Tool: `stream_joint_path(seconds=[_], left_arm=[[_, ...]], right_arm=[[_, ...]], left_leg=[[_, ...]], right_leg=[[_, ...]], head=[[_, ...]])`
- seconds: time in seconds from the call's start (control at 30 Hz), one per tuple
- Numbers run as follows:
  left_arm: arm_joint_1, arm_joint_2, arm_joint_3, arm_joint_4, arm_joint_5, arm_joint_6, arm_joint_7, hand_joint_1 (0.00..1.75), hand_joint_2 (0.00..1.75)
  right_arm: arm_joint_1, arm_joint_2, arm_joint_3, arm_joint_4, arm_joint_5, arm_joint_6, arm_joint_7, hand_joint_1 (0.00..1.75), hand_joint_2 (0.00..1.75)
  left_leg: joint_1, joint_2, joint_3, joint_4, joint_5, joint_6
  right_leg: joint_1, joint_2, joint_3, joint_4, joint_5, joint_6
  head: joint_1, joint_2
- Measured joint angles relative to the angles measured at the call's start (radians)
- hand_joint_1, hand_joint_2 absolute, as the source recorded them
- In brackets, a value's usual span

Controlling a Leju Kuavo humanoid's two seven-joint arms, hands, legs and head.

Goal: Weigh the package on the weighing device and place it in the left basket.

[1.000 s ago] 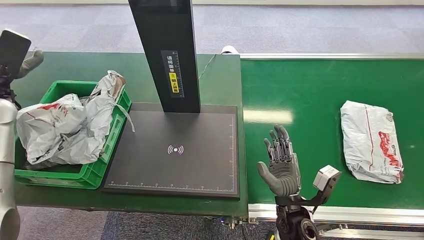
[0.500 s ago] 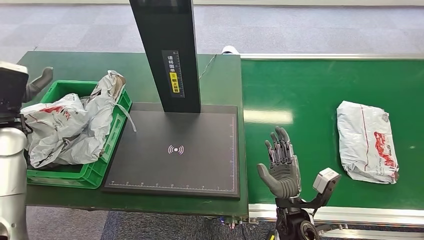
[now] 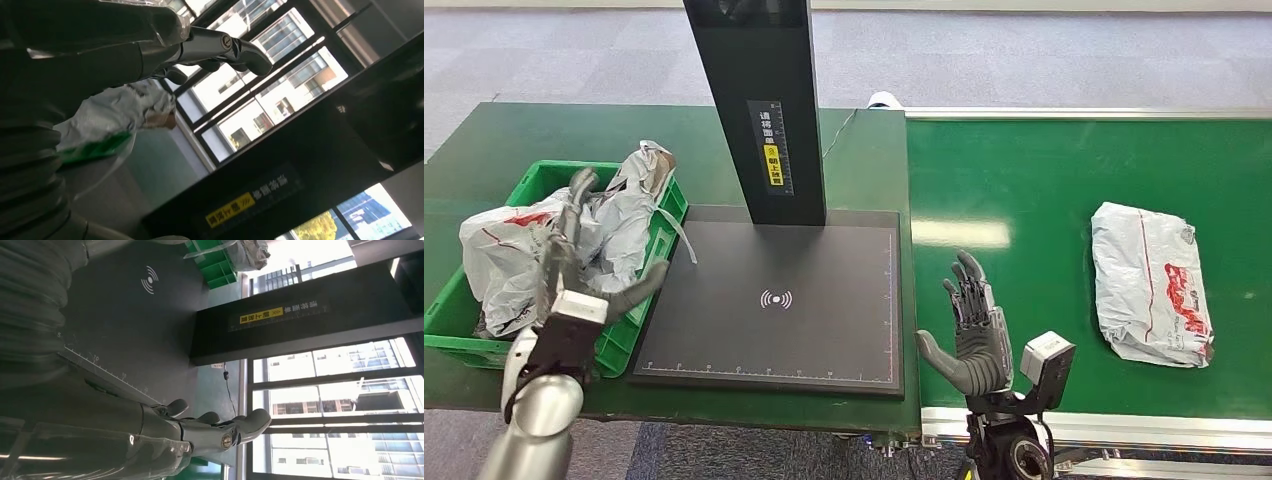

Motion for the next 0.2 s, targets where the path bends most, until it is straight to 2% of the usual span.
stream_joint_path(seconds=[0.1, 0.2], left_arm=[[0.012, -0.008, -0.009, -0.001, 0.008, -0.003, -0.004, 0.00, 1.75], [0.078, -0.056, -0.046, -0.004, 0.107, -0.067, -0.040, 0.00, 1.75]], right_arm=[[0.000, 0.000, 0.003, 0.000, 0.002, 0.000, 0.000, 0.00, 1.75], [-0.001, -0.001, 0.017, 0.000, 0.021, 0.004, 0.003, 0.00, 1.75]], left_leg=[[0.000, 0.000, 0.000, 0.000, 0.000, 0.000], [0.000, -0.001, 0.000, 0.000, 0.000, 0.000]], right_leg=[[0.000, 0.000, 0.000, 0.000, 0.000, 0.000], [0.000, 0.000, 0.001, 0.000, 0.000, 0.000]], head=[[0.000, 0.000], [0.000, 0.000]])
